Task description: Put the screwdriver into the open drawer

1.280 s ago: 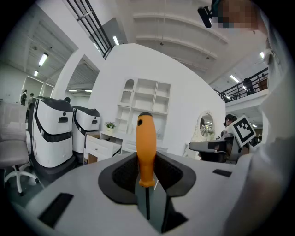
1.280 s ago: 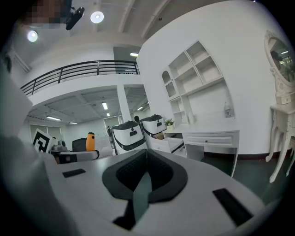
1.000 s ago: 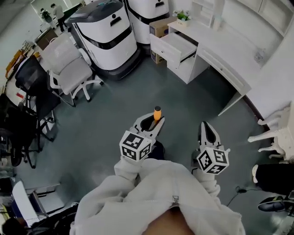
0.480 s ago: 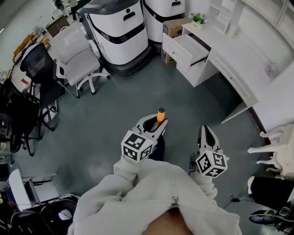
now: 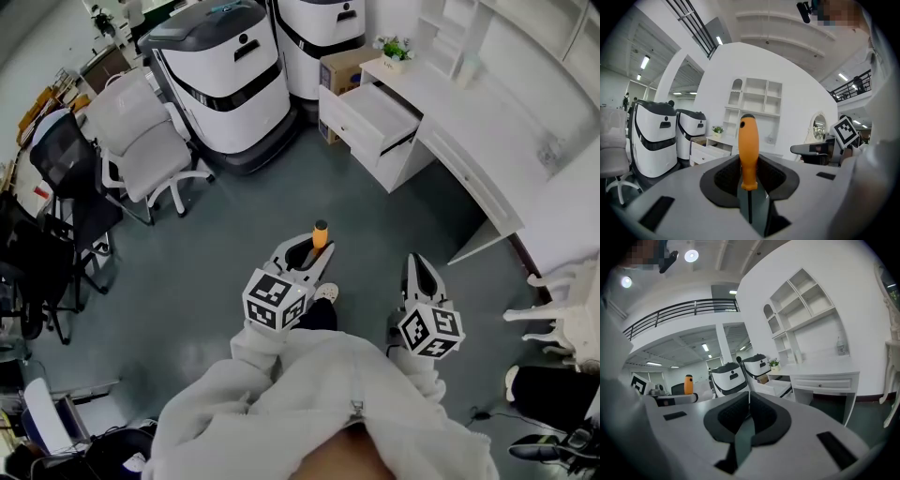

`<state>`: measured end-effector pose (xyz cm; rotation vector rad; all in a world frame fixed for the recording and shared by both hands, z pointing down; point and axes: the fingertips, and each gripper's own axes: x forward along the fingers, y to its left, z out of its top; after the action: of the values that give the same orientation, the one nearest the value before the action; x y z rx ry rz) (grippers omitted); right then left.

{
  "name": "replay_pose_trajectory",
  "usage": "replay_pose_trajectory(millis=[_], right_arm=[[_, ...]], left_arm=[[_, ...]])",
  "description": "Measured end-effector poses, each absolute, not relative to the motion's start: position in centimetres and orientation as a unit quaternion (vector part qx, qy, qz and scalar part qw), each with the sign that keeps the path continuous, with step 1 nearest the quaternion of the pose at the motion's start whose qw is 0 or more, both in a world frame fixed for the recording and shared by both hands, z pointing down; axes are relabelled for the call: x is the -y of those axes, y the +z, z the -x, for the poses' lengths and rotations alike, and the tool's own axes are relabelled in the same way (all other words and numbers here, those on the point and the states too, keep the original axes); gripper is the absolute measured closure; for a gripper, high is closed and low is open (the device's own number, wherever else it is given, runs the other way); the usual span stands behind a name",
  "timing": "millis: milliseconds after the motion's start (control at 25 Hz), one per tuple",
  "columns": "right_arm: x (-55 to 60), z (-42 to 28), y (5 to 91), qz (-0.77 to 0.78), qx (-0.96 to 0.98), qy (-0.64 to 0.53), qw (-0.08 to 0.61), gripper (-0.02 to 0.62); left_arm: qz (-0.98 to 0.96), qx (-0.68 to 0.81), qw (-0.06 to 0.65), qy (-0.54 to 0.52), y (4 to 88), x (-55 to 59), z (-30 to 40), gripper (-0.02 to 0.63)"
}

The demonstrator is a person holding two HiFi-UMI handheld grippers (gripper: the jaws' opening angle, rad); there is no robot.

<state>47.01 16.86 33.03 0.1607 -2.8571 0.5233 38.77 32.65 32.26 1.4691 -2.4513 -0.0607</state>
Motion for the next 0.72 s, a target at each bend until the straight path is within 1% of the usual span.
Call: replay_pose_trajectory(millis=[520, 720], right_arm=[[-13.0, -35.4, 32.4, -0.083, 0.975, 0.174, 0.112, 0.561], [-12.3, -31.9, 33.2, -0.09, 0.973, 0.178, 0.114, 0.561]], left_arm=[[-0.536, 0.833, 0.134, -0.023, 31.7, -28.3, -26.2, 0.497], [-0.54, 0.83, 0.136, -0.019, 32.4, -27.5, -22.7, 0.497]])
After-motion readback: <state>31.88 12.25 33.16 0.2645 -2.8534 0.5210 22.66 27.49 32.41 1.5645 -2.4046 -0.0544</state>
